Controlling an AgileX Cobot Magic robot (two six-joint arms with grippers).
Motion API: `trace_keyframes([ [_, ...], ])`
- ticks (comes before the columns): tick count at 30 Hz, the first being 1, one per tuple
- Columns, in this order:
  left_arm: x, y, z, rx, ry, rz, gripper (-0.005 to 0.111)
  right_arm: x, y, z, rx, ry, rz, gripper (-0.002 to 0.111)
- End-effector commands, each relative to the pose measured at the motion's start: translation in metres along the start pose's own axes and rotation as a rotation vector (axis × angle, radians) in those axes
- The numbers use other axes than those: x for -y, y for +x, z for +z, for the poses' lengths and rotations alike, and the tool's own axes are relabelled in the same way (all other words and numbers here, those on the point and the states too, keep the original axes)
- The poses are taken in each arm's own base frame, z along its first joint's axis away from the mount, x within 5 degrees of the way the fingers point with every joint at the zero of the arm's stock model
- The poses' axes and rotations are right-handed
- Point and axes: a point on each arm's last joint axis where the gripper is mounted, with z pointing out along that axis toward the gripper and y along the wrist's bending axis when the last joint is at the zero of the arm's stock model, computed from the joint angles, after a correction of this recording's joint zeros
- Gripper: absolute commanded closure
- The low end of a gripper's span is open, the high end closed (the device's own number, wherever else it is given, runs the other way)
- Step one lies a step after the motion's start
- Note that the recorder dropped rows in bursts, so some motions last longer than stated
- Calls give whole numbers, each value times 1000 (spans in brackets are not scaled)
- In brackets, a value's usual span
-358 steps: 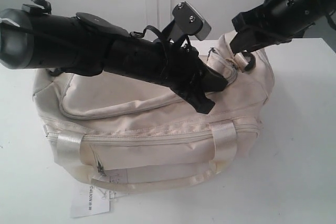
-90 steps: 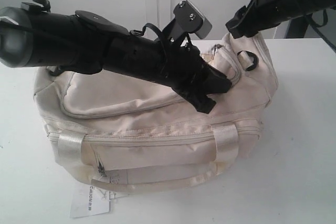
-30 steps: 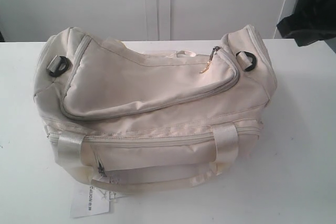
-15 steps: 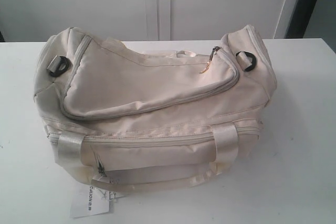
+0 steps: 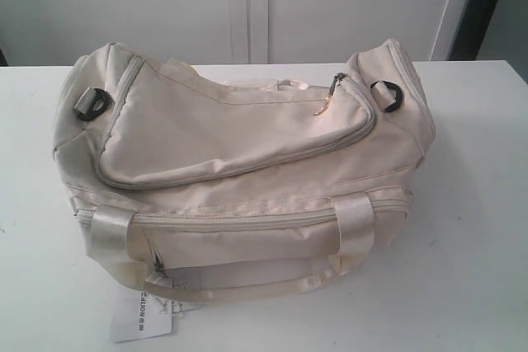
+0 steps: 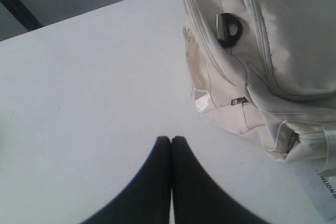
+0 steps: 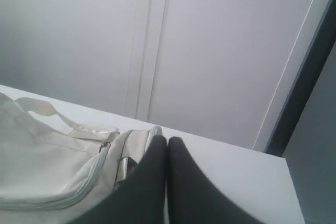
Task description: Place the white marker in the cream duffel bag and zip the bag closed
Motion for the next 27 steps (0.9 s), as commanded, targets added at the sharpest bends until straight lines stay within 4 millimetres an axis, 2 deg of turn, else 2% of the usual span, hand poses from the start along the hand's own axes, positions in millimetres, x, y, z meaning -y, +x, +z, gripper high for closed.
trace_keyframes([
  [1,3,17,-10,77,-5,-32,107,-1,11,-15,101,24,0,108],
  [7,7,42,-14,159,-13,-35,107,-4,30,-23,139,32,11,108],
  [18,15,82,-14,185,-11,-101,107,-8,61,-43,219,46,14,108],
  [24,17,95,-9,226,-12,-110,107,-10,91,-30,130,38,24,108],
  [27,19,99,-7,195,-3,-143,107,-11,97,-28,99,31,28,108],
])
